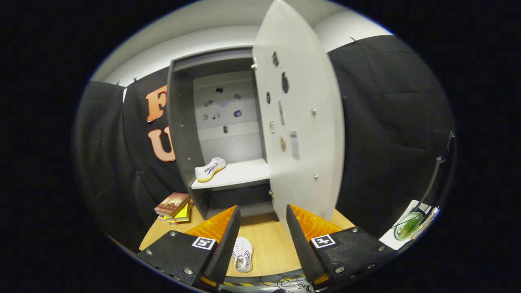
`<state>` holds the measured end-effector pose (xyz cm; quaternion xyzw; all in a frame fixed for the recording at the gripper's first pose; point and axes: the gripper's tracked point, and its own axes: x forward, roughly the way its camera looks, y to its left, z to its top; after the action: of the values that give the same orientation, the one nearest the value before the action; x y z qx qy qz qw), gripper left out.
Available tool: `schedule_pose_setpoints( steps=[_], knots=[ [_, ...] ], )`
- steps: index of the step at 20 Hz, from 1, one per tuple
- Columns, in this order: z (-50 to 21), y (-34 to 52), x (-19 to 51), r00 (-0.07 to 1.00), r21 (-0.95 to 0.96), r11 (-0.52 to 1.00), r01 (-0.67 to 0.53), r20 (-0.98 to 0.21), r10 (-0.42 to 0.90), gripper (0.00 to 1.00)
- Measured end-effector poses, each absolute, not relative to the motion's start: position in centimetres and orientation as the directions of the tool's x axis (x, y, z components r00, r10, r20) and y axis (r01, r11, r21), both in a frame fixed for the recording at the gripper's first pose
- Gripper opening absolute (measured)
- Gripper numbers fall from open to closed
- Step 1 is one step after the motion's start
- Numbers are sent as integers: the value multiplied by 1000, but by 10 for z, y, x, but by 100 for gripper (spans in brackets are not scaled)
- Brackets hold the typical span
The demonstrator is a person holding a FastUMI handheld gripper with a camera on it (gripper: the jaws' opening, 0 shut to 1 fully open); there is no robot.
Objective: Open the shoe cabinet door, grab the shoes and put them into the shoe cabinet, then close the shoe cabinet door.
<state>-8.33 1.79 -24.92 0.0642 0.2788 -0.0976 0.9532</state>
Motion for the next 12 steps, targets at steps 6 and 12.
schedule_pose_setpoints(
  steps=[6, 12],
  knots=[
    [-327, 68, -63, 767, 124, 984, 128, -642, -19, 91],
    [-456, 114, -84, 597, 149, 987, 54, -797, 87, 93]
  ],
)
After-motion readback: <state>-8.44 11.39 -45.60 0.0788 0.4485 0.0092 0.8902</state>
